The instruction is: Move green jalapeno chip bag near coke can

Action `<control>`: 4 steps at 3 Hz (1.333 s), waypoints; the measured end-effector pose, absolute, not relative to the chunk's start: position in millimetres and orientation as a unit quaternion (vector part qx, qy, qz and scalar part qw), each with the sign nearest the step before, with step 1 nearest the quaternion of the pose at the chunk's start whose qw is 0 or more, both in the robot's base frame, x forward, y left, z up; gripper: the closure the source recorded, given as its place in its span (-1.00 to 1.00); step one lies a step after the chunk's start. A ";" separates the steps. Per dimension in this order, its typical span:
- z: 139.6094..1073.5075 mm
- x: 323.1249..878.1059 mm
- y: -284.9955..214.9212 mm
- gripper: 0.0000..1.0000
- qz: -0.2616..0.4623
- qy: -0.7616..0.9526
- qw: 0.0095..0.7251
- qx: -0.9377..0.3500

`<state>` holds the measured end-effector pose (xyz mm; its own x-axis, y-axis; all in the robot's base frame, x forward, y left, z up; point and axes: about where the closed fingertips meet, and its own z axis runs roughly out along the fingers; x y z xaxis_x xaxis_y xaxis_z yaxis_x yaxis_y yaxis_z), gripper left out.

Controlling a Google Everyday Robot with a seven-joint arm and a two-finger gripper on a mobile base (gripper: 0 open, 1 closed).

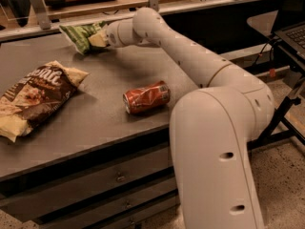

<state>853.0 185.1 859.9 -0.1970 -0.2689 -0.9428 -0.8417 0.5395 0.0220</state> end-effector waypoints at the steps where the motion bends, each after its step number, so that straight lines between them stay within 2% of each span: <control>1: 884.0 841.1 150.3 1.00 0.280 0.715 0.505 -0.393; 4: 918.7 763.8 39.6 1.00 0.236 0.753 0.473 -0.393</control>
Offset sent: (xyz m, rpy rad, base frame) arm -0.0562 -0.1289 0.0687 -0.0816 -0.0100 0.0059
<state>763.8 39.6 918.7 -0.2447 -0.3685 -0.8969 -0.8146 0.5799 -0.0160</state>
